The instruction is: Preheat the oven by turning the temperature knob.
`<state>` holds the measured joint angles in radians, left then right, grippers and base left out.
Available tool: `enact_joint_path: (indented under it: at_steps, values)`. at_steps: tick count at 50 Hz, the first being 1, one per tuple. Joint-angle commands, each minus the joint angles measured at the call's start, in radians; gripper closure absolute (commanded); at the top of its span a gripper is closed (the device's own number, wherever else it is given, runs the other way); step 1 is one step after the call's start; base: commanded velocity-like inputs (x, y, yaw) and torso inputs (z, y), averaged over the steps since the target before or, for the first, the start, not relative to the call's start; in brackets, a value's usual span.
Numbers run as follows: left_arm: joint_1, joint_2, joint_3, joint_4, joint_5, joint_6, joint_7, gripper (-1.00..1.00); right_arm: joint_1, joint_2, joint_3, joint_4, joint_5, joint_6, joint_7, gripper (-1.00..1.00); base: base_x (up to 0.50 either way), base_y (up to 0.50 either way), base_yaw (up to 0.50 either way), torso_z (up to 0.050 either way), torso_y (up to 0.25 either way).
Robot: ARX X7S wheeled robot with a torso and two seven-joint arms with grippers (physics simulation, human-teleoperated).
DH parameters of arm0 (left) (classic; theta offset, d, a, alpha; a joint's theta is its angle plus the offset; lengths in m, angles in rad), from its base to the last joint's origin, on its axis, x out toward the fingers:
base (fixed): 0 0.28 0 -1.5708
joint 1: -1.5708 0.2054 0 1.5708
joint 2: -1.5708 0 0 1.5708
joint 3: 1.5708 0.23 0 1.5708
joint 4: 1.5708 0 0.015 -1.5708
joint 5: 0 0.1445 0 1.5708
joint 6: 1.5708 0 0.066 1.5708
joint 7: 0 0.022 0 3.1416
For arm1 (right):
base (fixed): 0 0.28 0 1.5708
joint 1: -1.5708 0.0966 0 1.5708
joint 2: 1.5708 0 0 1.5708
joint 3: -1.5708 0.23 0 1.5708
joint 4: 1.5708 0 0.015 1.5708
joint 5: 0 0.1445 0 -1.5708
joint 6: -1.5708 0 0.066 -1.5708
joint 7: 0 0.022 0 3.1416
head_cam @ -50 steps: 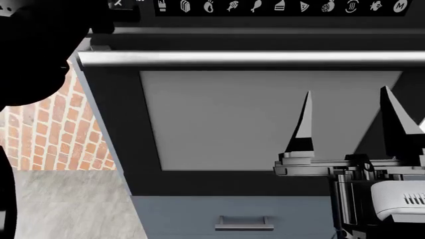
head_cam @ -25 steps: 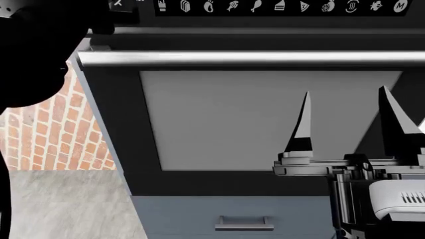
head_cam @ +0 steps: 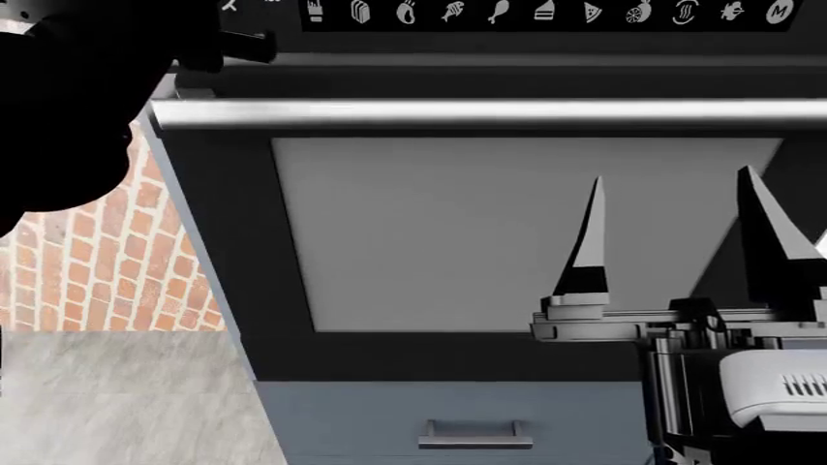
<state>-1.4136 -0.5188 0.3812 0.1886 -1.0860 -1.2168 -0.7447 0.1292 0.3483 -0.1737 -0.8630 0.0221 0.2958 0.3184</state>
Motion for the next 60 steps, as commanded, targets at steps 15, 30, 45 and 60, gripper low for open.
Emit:
enact_joint_path:
  at_steps: [15, 30, 45, 60]
  values:
    - [-0.036, -0.014, 0.078, 0.019, 0.046, 0.0, 0.025, 1.0, 0.001, 0.007, -0.002, -0.003, 0.006, -0.001, 0.009, -1.0, 0.0, 0.0, 0.0, 0.0, 0.001]
    - [-0.062, -0.03, 0.157, 0.044, 0.098, -0.007, 0.04, 1.0, 0.003, 0.011, -0.002, -0.004, 0.01, 0.0, 0.014, -1.0, 0.0, 0.0, 0.0, 0.0, 0.001]
    - [-0.099, -0.052, 0.24, 0.075, 0.153, -0.026, 0.047, 1.0, 0.004, 0.014, -0.007, -0.006, 0.01, 0.001, 0.019, -1.0, 0.0, 0.0, 0.0, 0.0, 0.003]
    - [-0.126, -0.053, 0.302, 0.061, 0.184, -0.038, 0.067, 1.0, 0.005, 0.018, -0.003, -0.007, 0.017, -0.002, 0.024, -1.0, 0.0, 0.0, 0.0, 0.0, 0.003]
